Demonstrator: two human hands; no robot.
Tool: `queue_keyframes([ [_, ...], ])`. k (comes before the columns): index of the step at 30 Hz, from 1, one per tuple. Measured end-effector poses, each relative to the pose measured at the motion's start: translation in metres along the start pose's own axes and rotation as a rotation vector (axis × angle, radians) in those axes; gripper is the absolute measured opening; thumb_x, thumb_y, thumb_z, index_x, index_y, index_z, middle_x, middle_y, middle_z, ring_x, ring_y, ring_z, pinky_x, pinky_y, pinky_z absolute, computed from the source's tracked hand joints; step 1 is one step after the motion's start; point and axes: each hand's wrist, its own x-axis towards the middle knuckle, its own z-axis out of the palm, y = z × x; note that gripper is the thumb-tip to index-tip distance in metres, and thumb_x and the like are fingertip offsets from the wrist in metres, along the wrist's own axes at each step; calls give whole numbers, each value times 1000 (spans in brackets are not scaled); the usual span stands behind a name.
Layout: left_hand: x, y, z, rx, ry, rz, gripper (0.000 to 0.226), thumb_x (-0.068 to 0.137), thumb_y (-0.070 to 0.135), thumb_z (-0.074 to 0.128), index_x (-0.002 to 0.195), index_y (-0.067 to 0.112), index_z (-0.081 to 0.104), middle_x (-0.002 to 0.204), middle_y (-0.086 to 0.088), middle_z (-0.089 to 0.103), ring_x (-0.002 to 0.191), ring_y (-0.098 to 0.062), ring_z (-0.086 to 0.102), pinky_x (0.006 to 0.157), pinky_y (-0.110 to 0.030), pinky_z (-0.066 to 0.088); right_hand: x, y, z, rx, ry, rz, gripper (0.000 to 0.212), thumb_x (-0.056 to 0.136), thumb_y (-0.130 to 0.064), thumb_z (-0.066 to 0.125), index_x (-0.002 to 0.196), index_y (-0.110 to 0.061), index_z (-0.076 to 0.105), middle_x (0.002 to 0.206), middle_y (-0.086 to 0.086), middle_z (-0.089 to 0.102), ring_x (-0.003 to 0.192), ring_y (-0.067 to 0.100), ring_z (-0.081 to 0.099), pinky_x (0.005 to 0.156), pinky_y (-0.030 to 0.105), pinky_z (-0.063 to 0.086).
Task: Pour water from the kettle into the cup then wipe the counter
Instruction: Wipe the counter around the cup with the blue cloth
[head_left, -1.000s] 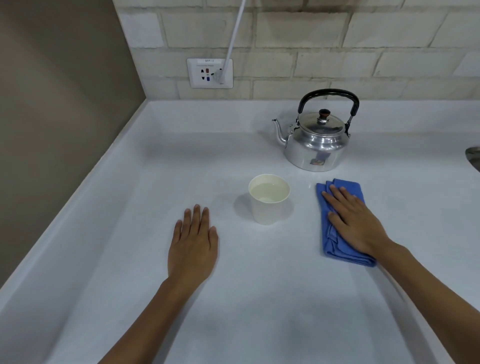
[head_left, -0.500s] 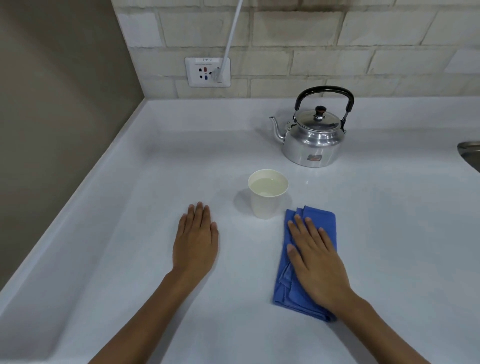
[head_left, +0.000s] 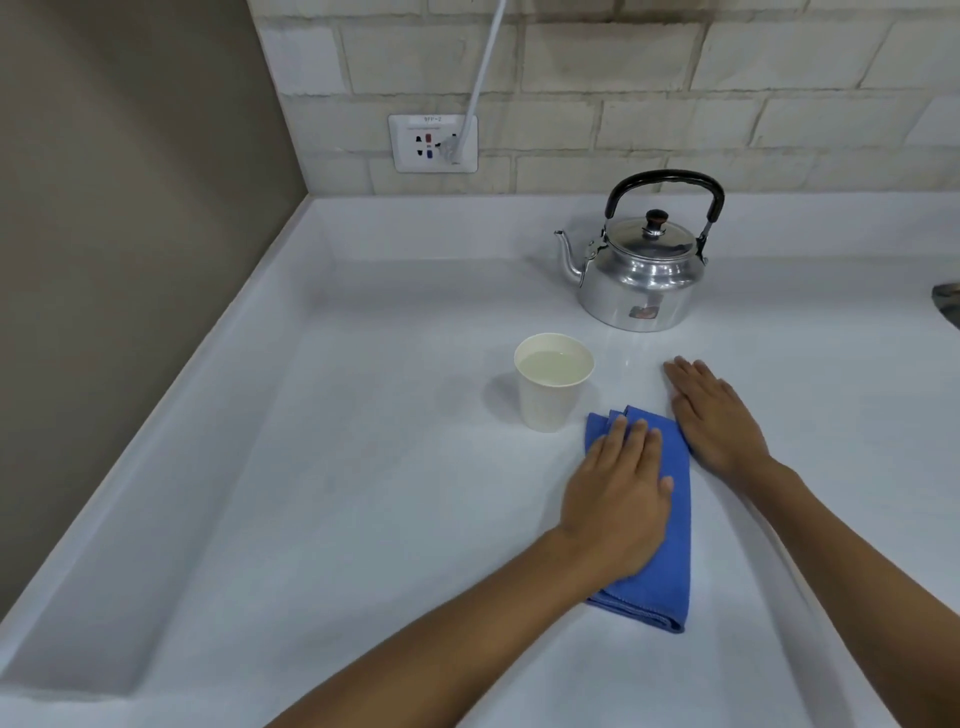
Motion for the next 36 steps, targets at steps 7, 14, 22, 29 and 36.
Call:
queue_keyframes([
  [7, 0, -4, 17, 12, -67, -28, 57, 99, 36, 17, 144, 8, -4, 157, -7, -6, 143, -18, -13, 112, -30, -13, 1, 6, 2, -7, -24, -1, 45, 101, -20, 22, 146, -15, 19, 156, 4, 17, 144, 18, 9, 117, 34, 7],
  [14, -38, -31, -1, -20, -92, -21, 57, 98, 38, 16, 144, 13, -7, 156, -1, -11, 140, -10, -19, 112, -27, -18, 4, 12, 8, -41, -2, -2, 46, 100, -23, 21, 146, -17, 20, 156, 1, 18, 144, 15, 10, 117, 33, 7],
  [22, -92, -100, -30, 55, -16, -118, 56, 96, 44, 14, 141, 23, -12, 148, 13, -19, 132, 2, -28, 103, -13, -25, 5, 11, 11, -84, -41, 36, 54, 96, -44, 16, 147, -27, 12, 158, -4, 10, 144, 13, 3, 118, 37, 5],
  [29, -50, -122, -32, 15, 39, -375, 56, 98, 36, 17, 144, 13, -4, 156, -2, -7, 142, -12, -11, 113, -24, -10, 2, 2, 12, -201, -48, 53, 59, 92, -53, 12, 146, -32, 5, 158, -1, 4, 145, 16, -1, 119, 38, 3],
  [36, -52, -108, -20, 16, 84, -325, 54, 97, 40, 15, 142, 23, -9, 155, 2, -12, 141, -13, -17, 111, -24, -15, 2, 3, 12, -189, -47, 41, 59, 91, -55, 12, 146, -34, 3, 158, -3, 2, 145, 14, -2, 119, 36, 3],
])
